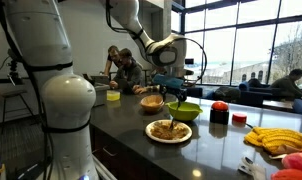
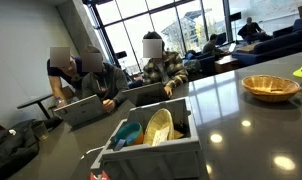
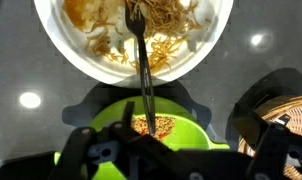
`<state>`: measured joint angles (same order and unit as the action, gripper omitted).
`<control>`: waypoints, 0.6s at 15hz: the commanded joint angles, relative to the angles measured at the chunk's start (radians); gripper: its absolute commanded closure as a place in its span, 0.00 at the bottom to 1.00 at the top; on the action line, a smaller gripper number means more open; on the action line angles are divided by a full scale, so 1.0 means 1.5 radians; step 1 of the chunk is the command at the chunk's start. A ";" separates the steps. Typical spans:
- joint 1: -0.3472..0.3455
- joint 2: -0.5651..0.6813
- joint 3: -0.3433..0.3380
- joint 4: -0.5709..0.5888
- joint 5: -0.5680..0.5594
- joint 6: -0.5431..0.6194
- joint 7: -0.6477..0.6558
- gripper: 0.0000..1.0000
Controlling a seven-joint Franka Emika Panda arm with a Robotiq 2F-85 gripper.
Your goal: Use the fork to pick up a piece of food
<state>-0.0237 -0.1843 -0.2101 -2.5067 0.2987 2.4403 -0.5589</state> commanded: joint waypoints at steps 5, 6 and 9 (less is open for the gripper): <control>-0.005 0.006 -0.006 -0.015 0.042 0.040 -0.042 0.00; -0.006 0.006 -0.007 -0.017 0.041 0.039 -0.042 0.00; -0.012 0.007 -0.011 -0.023 0.041 0.038 -0.044 0.00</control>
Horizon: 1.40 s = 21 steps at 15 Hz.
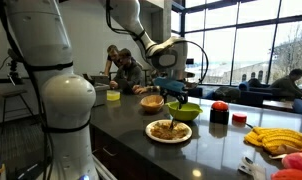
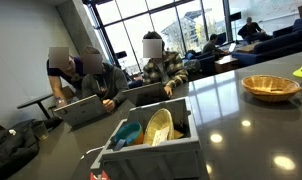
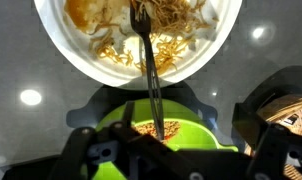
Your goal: Use the fork to pick up a piece of food
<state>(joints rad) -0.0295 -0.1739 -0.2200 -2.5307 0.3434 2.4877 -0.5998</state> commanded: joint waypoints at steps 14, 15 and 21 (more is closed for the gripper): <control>-0.014 0.037 0.004 0.012 0.004 0.007 -0.027 0.00; -0.013 0.041 0.007 0.018 0.005 0.006 -0.028 0.00; -0.019 0.075 0.014 0.049 0.025 0.007 -0.041 0.00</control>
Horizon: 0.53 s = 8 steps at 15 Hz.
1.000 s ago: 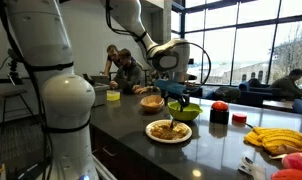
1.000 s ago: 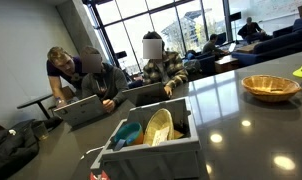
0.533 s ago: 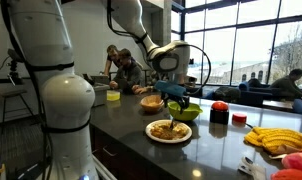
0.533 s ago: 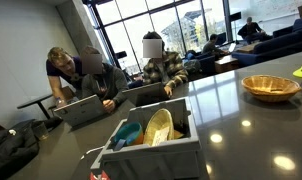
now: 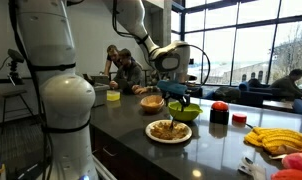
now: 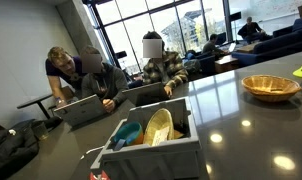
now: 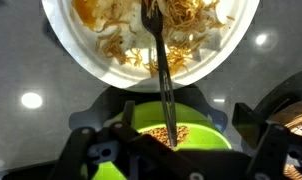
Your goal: Use the fork to pick up a piece of food
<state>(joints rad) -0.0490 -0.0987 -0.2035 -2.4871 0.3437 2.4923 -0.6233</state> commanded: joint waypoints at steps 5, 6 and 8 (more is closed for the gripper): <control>-0.016 0.057 0.010 0.013 0.051 0.018 -0.043 0.00; -0.019 0.062 0.012 0.010 0.057 0.023 -0.049 0.00; -0.025 0.073 0.016 0.005 0.068 0.038 -0.057 0.27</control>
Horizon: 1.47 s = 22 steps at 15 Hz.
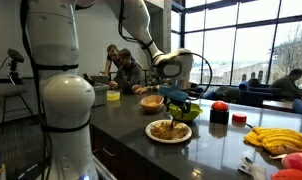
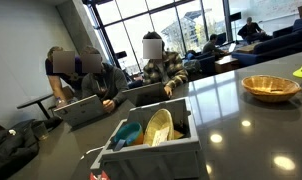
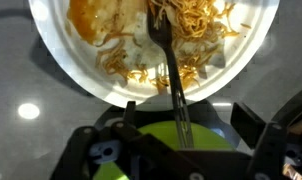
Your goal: Use the fork to pick up a piece of food
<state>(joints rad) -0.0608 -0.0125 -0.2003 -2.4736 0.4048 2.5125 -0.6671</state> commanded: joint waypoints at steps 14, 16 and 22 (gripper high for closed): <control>-0.043 -0.021 0.023 -0.001 -0.152 0.052 0.054 0.99; -0.043 -0.035 0.023 0.001 -0.190 0.043 0.076 0.99; -0.023 -0.117 0.026 -0.010 -0.187 0.046 0.093 0.99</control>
<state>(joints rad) -0.1099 -0.0923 -0.1660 -2.4518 0.0895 2.5835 -0.5317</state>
